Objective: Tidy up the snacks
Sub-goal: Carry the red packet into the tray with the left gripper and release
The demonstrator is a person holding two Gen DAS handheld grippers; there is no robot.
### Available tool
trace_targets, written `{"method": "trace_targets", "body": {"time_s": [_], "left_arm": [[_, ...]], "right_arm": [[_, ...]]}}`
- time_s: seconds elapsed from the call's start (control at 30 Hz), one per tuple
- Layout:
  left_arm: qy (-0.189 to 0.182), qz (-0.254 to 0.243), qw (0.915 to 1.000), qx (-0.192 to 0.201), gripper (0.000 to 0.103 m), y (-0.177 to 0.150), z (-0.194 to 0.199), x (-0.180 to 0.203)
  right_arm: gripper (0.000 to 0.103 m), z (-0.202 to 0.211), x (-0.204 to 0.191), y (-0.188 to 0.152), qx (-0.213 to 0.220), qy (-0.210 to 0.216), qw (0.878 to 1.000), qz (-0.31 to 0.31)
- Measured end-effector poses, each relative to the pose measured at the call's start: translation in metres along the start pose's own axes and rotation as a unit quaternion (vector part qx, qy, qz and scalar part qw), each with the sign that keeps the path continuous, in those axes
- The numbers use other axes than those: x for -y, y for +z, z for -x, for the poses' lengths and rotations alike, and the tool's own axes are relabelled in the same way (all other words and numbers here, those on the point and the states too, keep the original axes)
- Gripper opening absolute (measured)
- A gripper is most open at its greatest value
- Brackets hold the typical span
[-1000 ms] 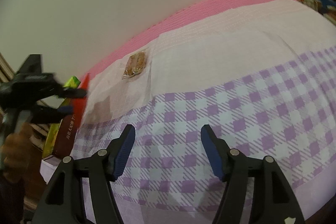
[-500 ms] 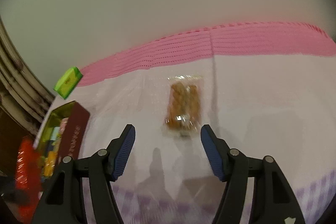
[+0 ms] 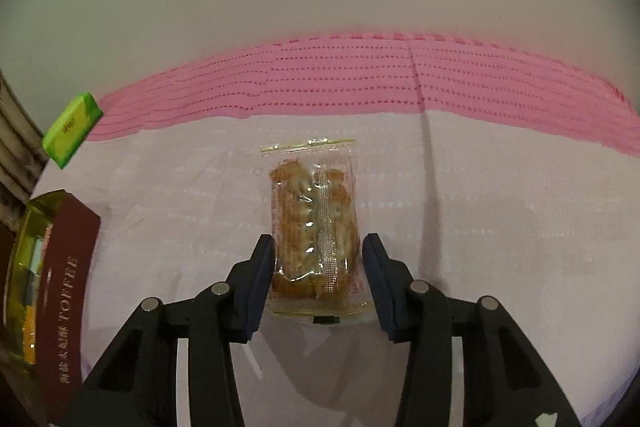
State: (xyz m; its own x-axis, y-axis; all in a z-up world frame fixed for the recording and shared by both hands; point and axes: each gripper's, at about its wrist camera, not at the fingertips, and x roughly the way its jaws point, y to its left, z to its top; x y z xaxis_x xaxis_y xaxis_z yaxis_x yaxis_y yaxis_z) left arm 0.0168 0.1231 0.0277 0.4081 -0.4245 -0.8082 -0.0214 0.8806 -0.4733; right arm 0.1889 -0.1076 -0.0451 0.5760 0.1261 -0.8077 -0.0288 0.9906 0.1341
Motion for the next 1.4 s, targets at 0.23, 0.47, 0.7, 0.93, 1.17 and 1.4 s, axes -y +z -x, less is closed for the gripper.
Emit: {"method": "trace_targets", "body": {"time_s": [0.23,0.47,0.7,0.93,1.17,1.4], "left_arm": [[0.006,0.016,0.9998,0.007,0.048,-0.002,0.01,-0.018],[0.015,0.031,0.999,0.028,0.048,-0.002,0.023,-0.042],[0.056,0.036,0.9965,0.05,0.048,-0.001,0.033,-0.072],[0.09,0.02,0.9937,0.063,0.048,-0.001,0.033,-0.09],[0.11,-0.001,0.9922,0.059,0.048,0.003,0.017,-0.097],[0.122,-0.013,0.9907,0.058,0.048,0.017,0.01,-0.101]], "right_arm": [[0.041,-0.007,-0.001,0.008,-0.015,-0.001,1.0,0.009],[0.036,0.033,-0.019,-0.031,0.012,0.085,0.996,-0.008],[0.036,0.056,-0.054,-0.092,0.03,0.082,0.996,0.008],[0.036,0.056,-0.054,-0.096,0.037,0.049,0.998,0.003],[0.036,0.054,-0.054,-0.097,0.043,0.035,0.998,0.002],[0.036,0.051,-0.055,-0.097,0.047,0.028,0.998,0.006]]}}
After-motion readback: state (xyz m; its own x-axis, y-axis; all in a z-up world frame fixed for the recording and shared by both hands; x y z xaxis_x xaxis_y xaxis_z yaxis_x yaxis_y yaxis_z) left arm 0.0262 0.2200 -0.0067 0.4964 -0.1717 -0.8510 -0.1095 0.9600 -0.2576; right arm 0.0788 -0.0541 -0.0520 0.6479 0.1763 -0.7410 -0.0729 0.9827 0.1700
